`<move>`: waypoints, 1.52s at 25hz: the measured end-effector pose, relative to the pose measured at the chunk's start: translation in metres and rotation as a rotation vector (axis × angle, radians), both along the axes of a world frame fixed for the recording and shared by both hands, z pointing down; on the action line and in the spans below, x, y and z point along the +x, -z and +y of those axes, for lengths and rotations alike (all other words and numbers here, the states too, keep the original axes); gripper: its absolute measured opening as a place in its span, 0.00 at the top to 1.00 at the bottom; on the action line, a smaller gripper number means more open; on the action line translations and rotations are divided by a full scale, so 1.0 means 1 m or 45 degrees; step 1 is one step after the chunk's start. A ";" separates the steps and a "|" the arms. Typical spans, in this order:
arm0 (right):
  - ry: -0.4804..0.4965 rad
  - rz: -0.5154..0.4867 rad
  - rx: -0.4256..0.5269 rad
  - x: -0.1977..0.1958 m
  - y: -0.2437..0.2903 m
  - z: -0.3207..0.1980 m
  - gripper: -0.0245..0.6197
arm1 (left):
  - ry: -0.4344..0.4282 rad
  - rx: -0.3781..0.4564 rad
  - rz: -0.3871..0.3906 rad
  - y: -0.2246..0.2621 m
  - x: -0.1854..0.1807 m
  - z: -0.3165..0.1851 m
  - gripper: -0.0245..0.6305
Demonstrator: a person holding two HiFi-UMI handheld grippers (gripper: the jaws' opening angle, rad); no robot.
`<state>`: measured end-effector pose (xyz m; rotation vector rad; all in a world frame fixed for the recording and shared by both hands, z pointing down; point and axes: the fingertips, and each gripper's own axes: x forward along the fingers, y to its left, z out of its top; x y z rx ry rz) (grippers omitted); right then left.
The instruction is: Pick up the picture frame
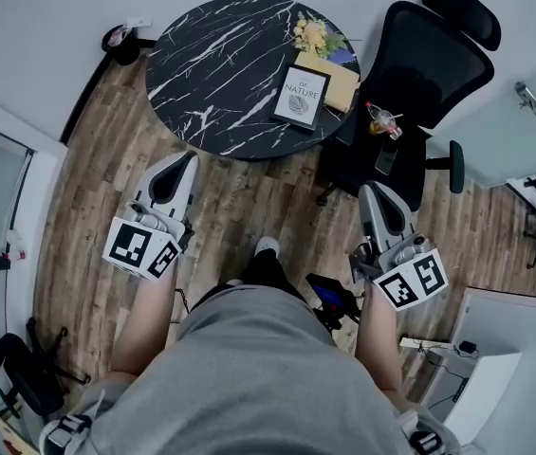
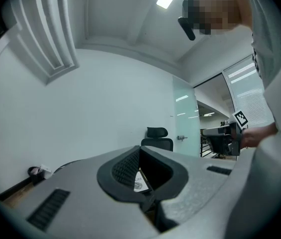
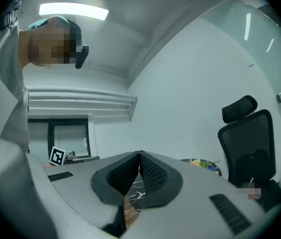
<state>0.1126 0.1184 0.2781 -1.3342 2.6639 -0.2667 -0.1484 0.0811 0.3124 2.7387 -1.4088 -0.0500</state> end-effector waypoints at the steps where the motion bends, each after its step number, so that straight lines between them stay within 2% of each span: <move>1: 0.004 -0.001 0.001 0.003 0.000 -0.007 0.92 | 0.008 0.000 -0.001 0.000 0.002 -0.005 0.95; 14: 0.083 -0.003 0.002 0.042 -0.003 -0.083 0.92 | 0.106 0.007 -0.008 -0.002 0.031 -0.064 0.95; 22: 0.102 -0.025 -0.021 0.050 -0.013 -0.101 0.92 | 0.131 -0.011 -0.021 -0.007 0.037 -0.076 0.95; 29: 0.115 -0.030 -0.054 0.052 -0.020 -0.118 0.92 | 0.121 -0.037 -0.034 -0.012 0.043 -0.093 0.95; 38: 0.095 -0.037 -0.075 0.047 -0.023 -0.153 0.92 | 0.057 -0.052 -0.037 -0.013 0.049 -0.137 0.95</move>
